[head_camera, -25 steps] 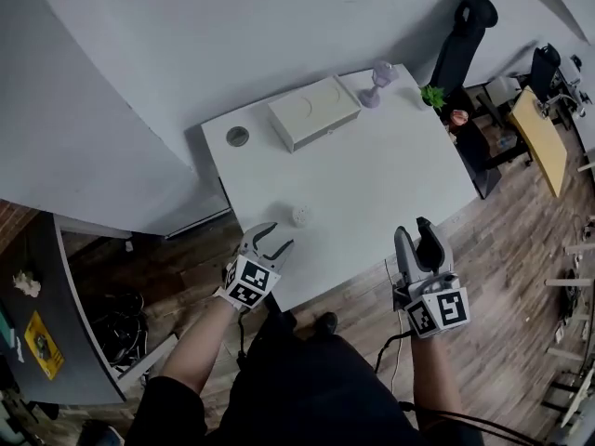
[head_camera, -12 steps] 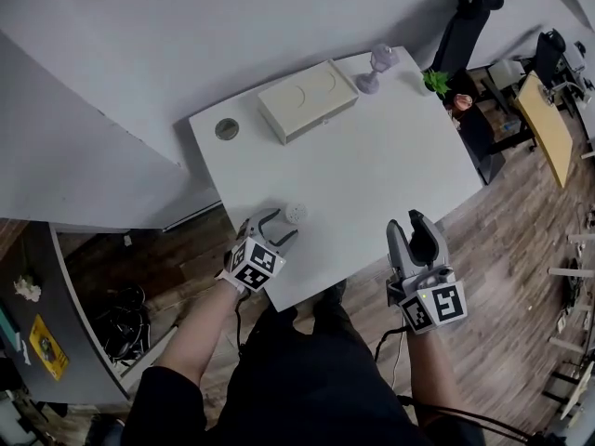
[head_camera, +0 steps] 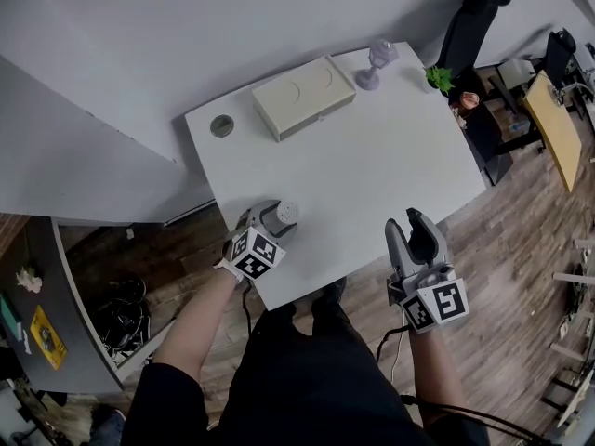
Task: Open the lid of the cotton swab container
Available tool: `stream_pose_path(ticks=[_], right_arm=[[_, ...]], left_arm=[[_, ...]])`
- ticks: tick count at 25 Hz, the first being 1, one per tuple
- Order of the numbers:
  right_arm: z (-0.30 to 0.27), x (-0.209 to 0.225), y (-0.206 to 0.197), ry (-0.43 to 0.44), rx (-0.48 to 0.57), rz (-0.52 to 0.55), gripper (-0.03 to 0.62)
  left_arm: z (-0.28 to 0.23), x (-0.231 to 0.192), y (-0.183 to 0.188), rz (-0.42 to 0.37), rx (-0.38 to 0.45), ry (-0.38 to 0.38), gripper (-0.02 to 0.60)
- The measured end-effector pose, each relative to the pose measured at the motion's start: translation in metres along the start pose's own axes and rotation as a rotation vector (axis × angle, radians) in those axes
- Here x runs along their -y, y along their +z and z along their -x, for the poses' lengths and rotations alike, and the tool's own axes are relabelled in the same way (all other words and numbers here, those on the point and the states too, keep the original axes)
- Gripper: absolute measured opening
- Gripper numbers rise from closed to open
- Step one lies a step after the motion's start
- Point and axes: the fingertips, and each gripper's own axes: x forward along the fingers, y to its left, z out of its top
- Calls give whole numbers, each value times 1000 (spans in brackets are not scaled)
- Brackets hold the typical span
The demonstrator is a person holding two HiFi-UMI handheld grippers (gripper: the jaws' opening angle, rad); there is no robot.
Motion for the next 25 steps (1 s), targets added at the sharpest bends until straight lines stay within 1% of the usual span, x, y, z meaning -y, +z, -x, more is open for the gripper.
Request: stream_pose_path(ticks=[6, 11, 14, 18, 22, 25], right_arm=[[5, 6, -4, -4, -9, -4, 179], [8, 9, -3, -8, -9, -5, 176], [8, 7, -3, -9, -10, -2, 173], [8, 1, -3, 4, -9, 2, 169], [5, -6, 2, 30, 3, 9, 169], [5, -15, 9, 59, 17, 18, 169]], left_arm=[[-9, -4, 5, -10, -3, 5, 258], [-8, -7, 10, 0, 23, 26, 248], [-2, -8, 14, 6, 34, 35, 245], [11, -4, 20, 10, 29, 22, 245], [26, 1, 32, 36, 15, -1, 245], [40, 5, 46, 37, 20, 3, 245]])
